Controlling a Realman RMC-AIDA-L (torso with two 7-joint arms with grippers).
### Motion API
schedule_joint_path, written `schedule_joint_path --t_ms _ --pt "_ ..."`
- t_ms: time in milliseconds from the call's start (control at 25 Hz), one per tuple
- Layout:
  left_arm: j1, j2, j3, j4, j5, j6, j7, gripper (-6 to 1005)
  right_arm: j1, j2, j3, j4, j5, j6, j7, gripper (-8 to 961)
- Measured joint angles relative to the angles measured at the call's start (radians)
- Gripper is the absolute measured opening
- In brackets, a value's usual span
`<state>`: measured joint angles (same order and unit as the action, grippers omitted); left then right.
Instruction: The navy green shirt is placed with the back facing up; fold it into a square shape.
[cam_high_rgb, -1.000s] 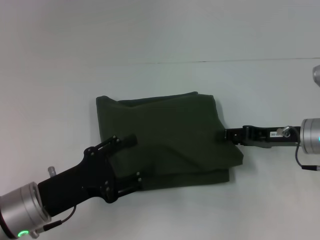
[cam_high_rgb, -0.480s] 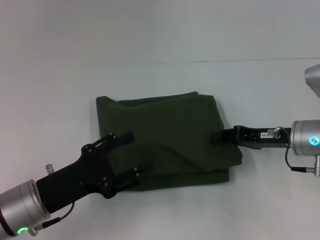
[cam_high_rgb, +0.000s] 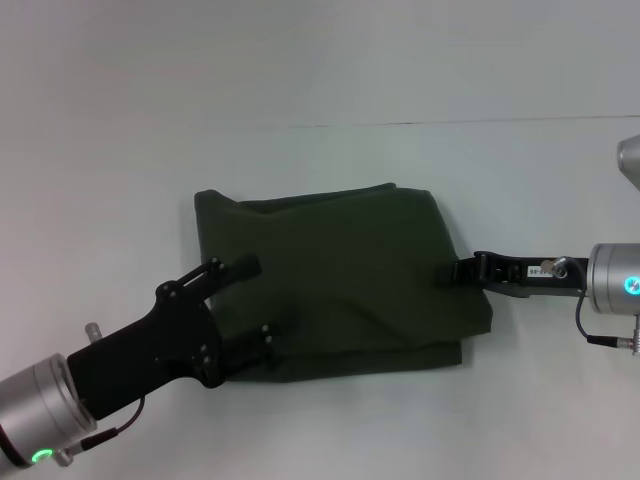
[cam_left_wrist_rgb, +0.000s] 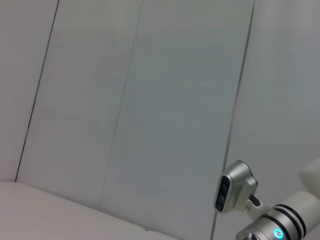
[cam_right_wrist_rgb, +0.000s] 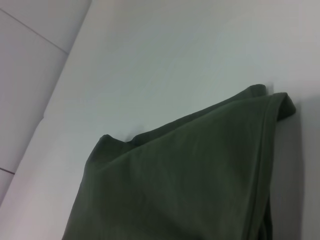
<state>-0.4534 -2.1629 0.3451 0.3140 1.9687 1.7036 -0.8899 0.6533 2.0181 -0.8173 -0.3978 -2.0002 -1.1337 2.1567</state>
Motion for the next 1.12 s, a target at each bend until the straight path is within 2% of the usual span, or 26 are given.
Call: schedule_joint_path --t_ms 560,1120 --pt "0.002 0.0 0.0 -0.004 -0.001 -0.008 -0.001 826 -0.038 0.004 0.045 -0.009 0.0 -0.028 -0.056 34" --pt "-0.002 0.0 0.0 -0.004 -0.001 -0.01 -0.005 826 -0.064 0.019 0.089 -0.006 0.001 -0.068 -0.11 35"
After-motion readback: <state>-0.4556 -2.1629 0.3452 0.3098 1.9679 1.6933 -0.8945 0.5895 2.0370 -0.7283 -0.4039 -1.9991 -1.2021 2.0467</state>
